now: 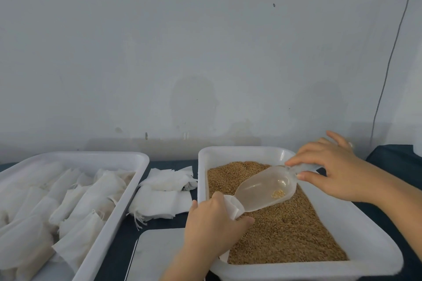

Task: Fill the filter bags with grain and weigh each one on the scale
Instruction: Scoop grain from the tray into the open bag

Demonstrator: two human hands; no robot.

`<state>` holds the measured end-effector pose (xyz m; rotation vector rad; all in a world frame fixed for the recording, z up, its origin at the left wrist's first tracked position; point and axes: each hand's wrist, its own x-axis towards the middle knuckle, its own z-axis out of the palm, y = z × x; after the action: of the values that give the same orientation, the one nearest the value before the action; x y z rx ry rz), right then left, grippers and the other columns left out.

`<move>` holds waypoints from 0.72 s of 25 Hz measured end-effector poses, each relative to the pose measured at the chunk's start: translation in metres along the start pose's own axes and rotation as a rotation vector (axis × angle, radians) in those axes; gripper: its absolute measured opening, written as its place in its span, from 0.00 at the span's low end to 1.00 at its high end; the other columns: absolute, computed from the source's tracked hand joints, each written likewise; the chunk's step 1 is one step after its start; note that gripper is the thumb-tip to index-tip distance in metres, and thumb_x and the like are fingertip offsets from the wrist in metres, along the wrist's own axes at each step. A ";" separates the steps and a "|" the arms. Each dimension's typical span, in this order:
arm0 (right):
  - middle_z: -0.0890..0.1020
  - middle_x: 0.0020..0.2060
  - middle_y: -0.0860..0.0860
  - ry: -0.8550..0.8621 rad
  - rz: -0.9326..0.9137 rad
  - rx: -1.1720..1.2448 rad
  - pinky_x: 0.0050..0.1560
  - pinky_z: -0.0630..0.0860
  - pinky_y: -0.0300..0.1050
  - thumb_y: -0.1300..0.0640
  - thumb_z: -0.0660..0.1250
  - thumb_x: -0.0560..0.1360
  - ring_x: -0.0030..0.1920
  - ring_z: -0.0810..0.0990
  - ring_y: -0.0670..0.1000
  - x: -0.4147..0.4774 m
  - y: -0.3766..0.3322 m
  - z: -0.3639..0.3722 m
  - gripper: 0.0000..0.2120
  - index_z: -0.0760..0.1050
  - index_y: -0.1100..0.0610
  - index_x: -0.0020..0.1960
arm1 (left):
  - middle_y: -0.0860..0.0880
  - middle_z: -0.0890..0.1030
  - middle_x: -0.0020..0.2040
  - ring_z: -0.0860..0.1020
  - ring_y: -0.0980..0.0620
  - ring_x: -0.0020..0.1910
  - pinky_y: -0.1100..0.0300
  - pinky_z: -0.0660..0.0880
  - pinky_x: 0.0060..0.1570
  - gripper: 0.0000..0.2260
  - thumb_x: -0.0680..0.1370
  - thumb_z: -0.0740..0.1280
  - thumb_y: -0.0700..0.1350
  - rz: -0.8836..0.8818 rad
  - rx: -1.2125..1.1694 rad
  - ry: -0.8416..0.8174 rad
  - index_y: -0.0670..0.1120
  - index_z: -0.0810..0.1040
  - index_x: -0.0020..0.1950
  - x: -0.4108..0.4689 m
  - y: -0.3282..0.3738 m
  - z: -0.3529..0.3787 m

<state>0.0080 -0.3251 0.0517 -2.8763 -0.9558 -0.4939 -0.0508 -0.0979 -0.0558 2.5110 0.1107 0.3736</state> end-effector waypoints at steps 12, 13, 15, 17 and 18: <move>0.69 0.49 0.31 0.070 -0.075 -0.161 0.72 0.30 0.49 0.43 0.59 0.77 0.55 0.60 0.35 0.005 -0.017 -0.014 0.14 0.70 0.33 0.61 | 0.61 0.70 0.35 0.71 0.57 0.38 0.56 0.72 0.54 0.18 0.68 0.63 0.65 0.019 -0.014 -0.001 0.54 0.67 0.47 -0.001 0.001 0.000; 0.69 0.49 0.32 0.079 -0.083 -0.170 0.72 0.30 0.49 0.43 0.59 0.77 0.55 0.60 0.35 0.004 -0.018 -0.015 0.14 0.70 0.33 0.61 | 0.61 0.69 0.35 0.71 0.57 0.38 0.55 0.72 0.55 0.18 0.68 0.63 0.65 0.014 -0.012 -0.005 0.54 0.67 0.47 -0.001 0.001 -0.001; 0.70 0.49 0.33 0.106 -0.122 -0.169 0.72 0.31 0.49 0.44 0.61 0.76 0.55 0.61 0.36 0.003 -0.020 -0.013 0.14 0.72 0.35 0.61 | 0.61 0.69 0.35 0.70 0.57 0.38 0.55 0.71 0.54 0.19 0.68 0.63 0.66 0.011 0.000 -0.010 0.53 0.66 0.46 -0.001 0.001 -0.001; 0.72 0.48 0.34 0.146 -0.155 -0.128 0.72 0.32 0.48 0.46 0.64 0.75 0.54 0.63 0.38 0.003 -0.017 -0.010 0.13 0.75 0.37 0.59 | 0.61 0.69 0.35 0.70 0.57 0.37 0.57 0.70 0.51 0.18 0.68 0.63 0.65 0.010 -0.001 -0.008 0.53 0.66 0.46 -0.002 0.002 -0.001; 0.72 0.47 0.34 0.166 -0.144 -0.111 0.72 0.32 0.47 0.46 0.65 0.75 0.54 0.64 0.38 0.004 -0.013 -0.010 0.13 0.75 0.37 0.59 | 0.60 0.70 0.35 0.70 0.58 0.36 0.56 0.70 0.52 0.17 0.68 0.63 0.63 0.008 -0.004 -0.002 0.53 0.66 0.45 -0.002 0.002 -0.001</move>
<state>0.0009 -0.3142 0.0621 -2.8166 -1.1461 -0.8085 -0.0529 -0.0994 -0.0541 2.5088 0.0990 0.3737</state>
